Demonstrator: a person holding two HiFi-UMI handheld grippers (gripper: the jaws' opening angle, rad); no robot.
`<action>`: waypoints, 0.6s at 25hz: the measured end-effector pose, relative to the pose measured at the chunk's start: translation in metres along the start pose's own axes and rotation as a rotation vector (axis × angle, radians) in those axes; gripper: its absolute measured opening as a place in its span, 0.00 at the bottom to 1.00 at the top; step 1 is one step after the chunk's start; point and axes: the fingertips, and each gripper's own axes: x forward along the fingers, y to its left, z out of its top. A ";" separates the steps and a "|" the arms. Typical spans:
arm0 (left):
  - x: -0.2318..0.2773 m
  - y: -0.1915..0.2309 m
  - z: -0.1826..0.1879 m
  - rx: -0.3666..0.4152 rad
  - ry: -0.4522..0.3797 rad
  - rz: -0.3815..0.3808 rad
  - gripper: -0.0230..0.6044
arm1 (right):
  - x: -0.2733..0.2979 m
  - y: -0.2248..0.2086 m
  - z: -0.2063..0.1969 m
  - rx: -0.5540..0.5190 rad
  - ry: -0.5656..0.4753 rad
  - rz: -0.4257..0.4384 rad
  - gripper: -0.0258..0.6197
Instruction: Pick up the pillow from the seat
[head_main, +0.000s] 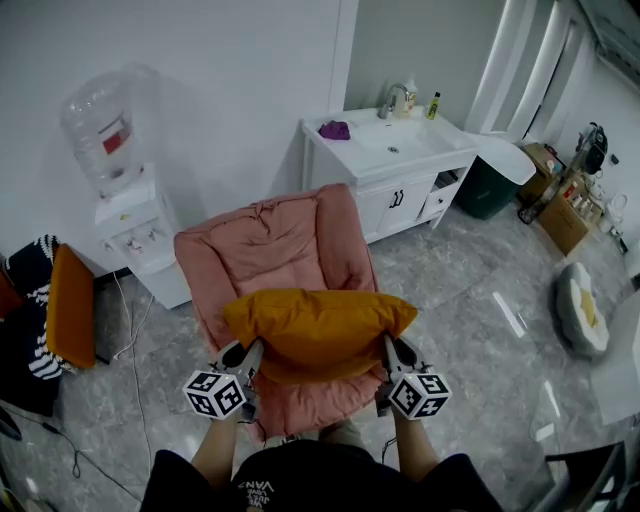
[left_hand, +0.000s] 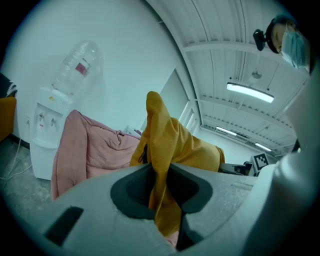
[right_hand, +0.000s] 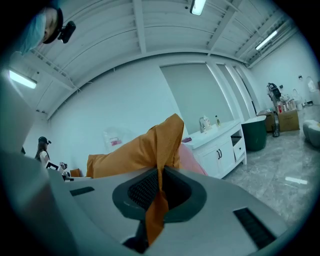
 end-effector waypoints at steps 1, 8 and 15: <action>-0.002 -0.003 0.006 0.003 -0.011 -0.009 0.17 | -0.003 0.004 0.008 -0.011 -0.014 0.006 0.07; -0.009 -0.024 0.049 0.047 -0.096 -0.083 0.16 | -0.016 0.020 0.054 -0.004 -0.121 0.015 0.07; -0.018 -0.036 0.096 0.111 -0.188 -0.130 0.16 | -0.021 0.039 0.086 -0.014 -0.202 0.042 0.07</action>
